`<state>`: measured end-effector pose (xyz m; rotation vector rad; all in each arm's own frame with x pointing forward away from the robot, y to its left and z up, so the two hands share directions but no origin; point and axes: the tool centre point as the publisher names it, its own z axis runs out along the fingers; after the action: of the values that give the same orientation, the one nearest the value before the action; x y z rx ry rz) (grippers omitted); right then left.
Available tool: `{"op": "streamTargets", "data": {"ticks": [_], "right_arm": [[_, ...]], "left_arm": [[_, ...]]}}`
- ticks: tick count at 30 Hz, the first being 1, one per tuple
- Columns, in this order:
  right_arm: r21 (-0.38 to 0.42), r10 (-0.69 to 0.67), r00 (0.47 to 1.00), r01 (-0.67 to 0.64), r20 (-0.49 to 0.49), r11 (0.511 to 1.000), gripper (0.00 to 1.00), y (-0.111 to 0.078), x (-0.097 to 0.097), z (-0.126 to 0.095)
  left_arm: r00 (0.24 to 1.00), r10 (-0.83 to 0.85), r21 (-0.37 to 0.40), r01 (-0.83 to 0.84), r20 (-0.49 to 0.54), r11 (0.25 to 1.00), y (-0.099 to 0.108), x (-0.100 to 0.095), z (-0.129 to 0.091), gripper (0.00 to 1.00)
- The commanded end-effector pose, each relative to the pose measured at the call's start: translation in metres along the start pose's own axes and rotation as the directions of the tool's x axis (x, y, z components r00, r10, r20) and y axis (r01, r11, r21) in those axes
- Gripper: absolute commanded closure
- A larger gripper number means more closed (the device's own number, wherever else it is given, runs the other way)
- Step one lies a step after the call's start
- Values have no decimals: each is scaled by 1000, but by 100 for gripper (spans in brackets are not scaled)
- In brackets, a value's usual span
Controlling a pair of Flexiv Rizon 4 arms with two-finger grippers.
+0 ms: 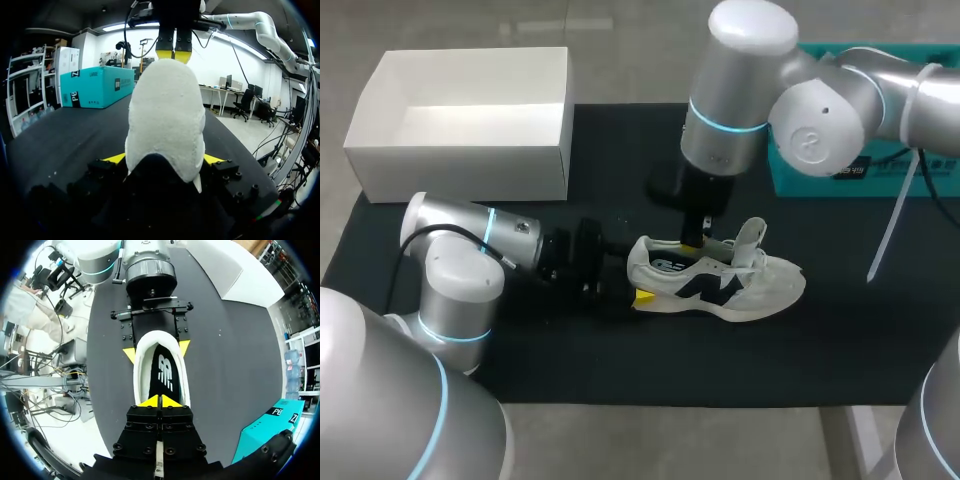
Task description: Take the shoe out of the shoebox, open the shoe tongue, remove and reinsert the insole, then place the shoe into the shoebox
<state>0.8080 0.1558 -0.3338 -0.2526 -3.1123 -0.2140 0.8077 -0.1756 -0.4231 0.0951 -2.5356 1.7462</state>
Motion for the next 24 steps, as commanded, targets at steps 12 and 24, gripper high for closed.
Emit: {"op": "streamTargets", "data": {"ticks": [12, 24], "right_arm": [[56, 54, 996, -50, -64, 997, 100, -3, -5, 34], [86, 84, 996, -80, -44, 993, 100, -11, -5, 44]], "left_arm": [[1000, 1, 2, -1, 2, 1000, 1, 0, 0, 100], [1000, 1, 2, -1, 2, 1000, 1, 0, 0, 100]]}}
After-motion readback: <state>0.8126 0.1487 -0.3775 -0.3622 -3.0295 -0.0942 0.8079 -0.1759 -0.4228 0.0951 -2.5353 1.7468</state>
